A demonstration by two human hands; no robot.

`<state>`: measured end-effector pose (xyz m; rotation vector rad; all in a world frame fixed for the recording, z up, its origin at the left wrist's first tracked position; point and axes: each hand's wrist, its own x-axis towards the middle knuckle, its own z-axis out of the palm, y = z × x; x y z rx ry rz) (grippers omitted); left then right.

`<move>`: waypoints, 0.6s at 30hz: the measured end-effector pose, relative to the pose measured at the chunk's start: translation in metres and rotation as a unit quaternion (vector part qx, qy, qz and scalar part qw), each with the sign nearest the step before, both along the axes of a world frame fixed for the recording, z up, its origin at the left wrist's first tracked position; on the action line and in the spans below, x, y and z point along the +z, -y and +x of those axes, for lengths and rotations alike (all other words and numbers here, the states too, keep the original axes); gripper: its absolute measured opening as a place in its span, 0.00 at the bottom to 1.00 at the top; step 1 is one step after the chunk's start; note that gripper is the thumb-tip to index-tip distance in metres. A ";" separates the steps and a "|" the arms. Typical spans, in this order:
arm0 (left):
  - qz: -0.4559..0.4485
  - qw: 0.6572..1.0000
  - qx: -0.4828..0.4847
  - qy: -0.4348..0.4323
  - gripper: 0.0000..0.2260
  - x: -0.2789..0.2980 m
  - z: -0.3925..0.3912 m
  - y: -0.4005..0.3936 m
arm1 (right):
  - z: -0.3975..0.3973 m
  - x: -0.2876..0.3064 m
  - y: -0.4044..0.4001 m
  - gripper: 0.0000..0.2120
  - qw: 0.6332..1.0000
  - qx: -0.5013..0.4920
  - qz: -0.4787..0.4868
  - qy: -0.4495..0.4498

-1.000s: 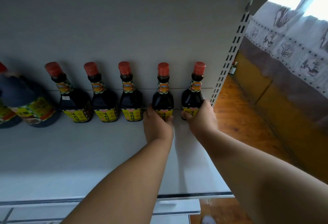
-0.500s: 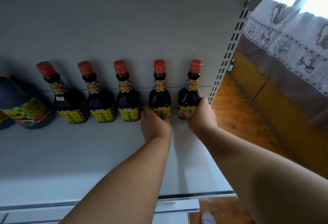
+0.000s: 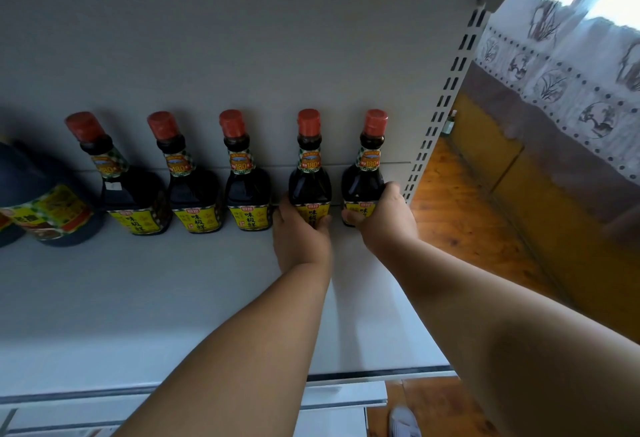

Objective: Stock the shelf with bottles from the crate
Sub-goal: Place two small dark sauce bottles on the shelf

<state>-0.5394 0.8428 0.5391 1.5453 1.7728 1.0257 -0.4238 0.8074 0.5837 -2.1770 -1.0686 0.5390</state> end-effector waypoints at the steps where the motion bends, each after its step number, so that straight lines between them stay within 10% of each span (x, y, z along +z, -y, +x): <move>1: 0.000 1.000 0.000 0.001 0.37 0.000 0.000 0.000 | 0.000 0.000 0.000 0.25 1.000 0.000 0.001 -0.002; 18: -0.016 1.000 -0.006 -0.020 0.38 0.003 -0.001 -0.001 | -0.002 -0.002 0.001 0.25 1.000 -0.011 0.007 -0.006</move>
